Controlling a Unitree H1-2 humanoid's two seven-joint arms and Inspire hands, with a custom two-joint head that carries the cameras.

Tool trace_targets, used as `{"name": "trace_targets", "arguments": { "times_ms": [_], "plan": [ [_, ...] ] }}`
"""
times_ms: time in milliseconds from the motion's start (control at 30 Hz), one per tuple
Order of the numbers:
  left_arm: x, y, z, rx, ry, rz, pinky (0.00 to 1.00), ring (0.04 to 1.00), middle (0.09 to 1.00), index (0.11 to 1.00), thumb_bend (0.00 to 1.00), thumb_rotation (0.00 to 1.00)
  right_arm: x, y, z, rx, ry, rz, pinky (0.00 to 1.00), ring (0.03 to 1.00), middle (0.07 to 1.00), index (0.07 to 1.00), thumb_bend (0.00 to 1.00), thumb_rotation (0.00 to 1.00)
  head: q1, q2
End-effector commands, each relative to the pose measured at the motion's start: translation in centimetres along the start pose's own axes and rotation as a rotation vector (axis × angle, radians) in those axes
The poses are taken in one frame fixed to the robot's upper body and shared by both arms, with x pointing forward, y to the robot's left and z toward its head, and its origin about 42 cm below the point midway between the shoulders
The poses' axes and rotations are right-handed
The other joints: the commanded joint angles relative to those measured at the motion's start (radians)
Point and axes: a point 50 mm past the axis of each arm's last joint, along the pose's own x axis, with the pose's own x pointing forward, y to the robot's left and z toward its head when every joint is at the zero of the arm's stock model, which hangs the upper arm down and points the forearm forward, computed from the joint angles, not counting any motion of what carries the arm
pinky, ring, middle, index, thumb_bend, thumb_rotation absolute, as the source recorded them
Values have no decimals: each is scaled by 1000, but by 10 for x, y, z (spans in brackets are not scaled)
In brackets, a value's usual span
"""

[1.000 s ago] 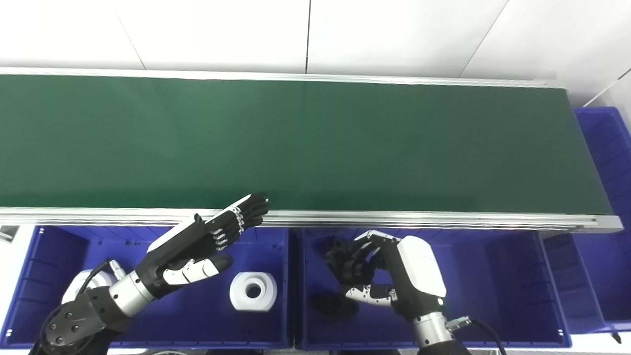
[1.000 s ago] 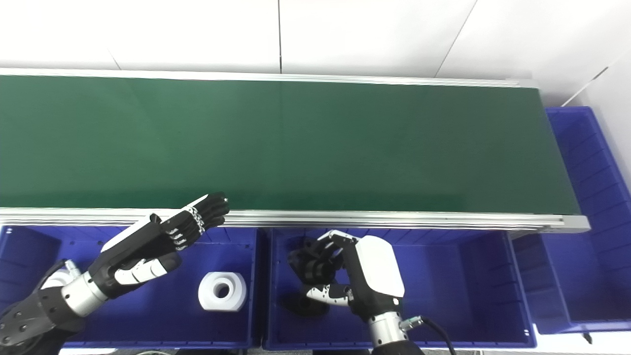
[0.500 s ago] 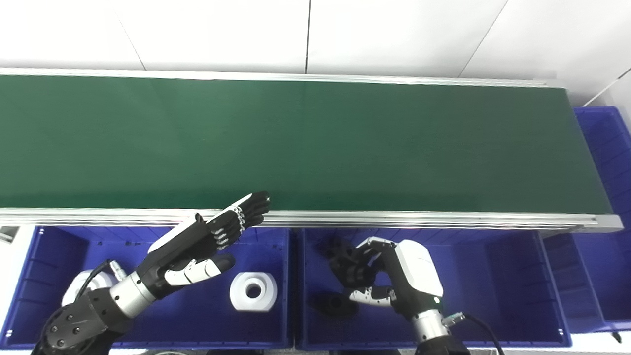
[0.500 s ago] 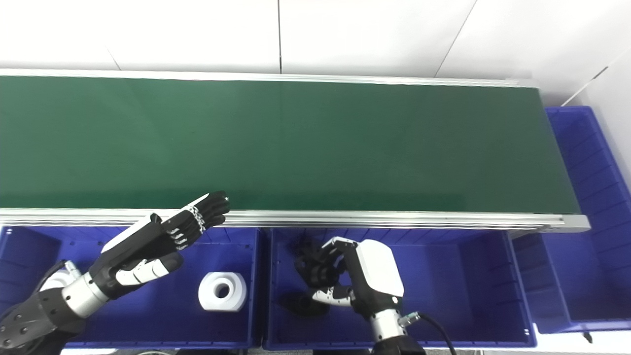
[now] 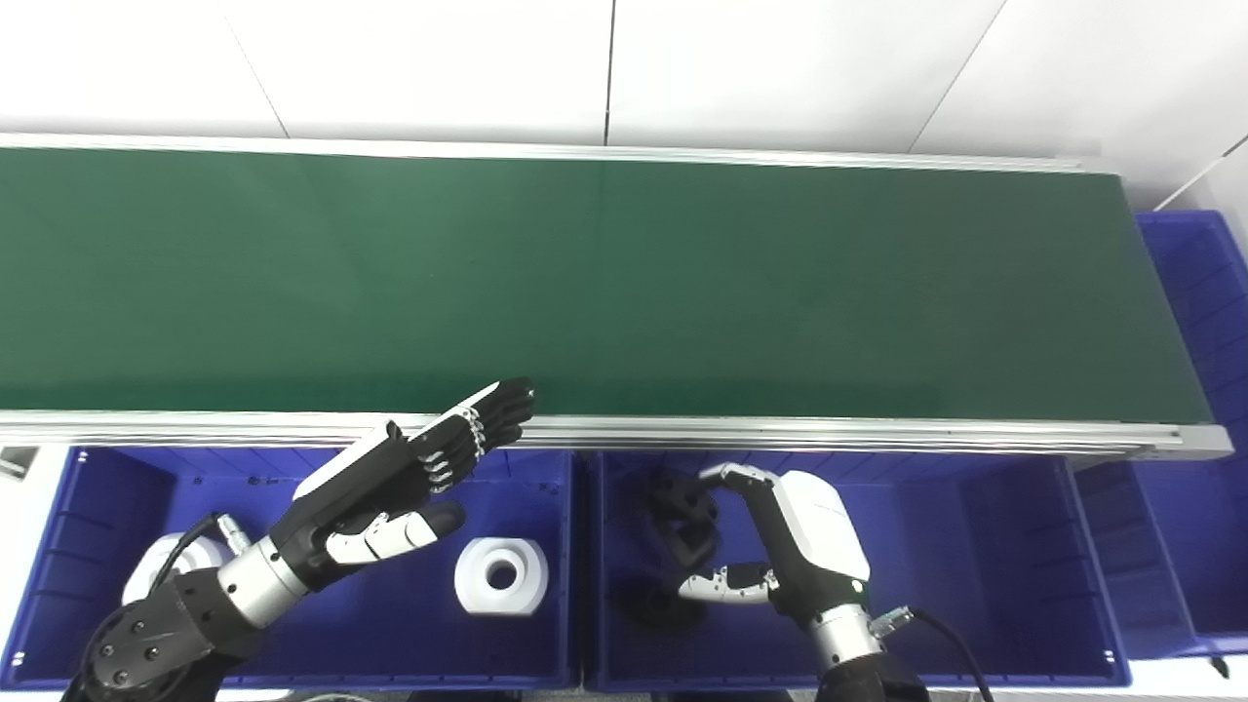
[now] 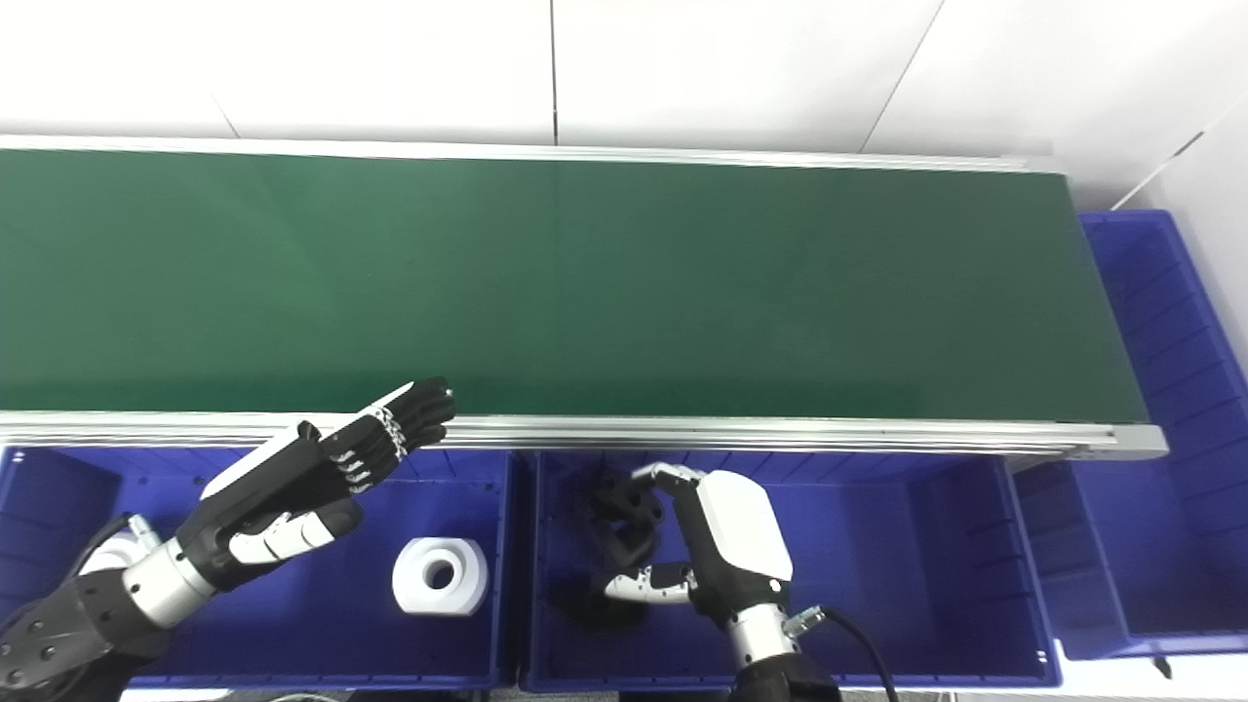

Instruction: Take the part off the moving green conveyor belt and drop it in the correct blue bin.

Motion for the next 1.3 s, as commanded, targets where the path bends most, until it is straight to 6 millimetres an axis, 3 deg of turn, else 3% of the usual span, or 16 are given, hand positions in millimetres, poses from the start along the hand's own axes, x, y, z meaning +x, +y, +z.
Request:
{"name": "trace_targets", "arguments": {
  "times_ms": [0,367,433,500,567,633,700,900,1267],
  "plan": [
    [0,0,9,21,-33,-6,1000,1000,1000,1000,359,657,-5,-5,7,19,-24,-21,716,800,811,783,874,452,3,4],
    [-2,-1,10,27,-30,-5,1000,1000,1000,1000,363,647,-12,-11,15,46,-66,-40,701,782,775,756,833,442,-3,5],
    [-3,-1,10,29,-30,-2,1000,1000,1000,1000,360,660,-17,-15,20,70,-94,-42,716,798,781,763,800,478,1,7],
    [-4,-2,10,31,-28,1,1000,1000,1000,1000,366,681,-24,-20,25,109,-160,-56,702,777,772,764,710,650,4,8],
    [-4,-3,9,35,-22,-2,1000,1000,1000,1000,367,683,-33,-26,31,171,-256,-95,673,743,752,750,661,725,6,10],
    [-4,-3,8,39,-17,-6,1000,1000,1000,1000,374,684,-43,-30,38,238,-330,-121,657,722,747,752,607,938,8,10],
    [-4,-3,8,33,-18,-7,1000,1000,1000,1000,376,684,-51,-33,42,288,-368,-133,669,731,757,765,594,984,9,10],
    [-4,-3,5,36,-7,-6,1000,1000,1000,1000,372,688,-66,-36,52,399,-417,-150,682,741,771,779,573,1000,23,9],
    [-6,-4,-1,26,-21,-3,1000,1000,1000,1000,363,660,-69,-35,56,451,-421,-173,733,791,823,820,579,1000,29,13]
  ]
}}
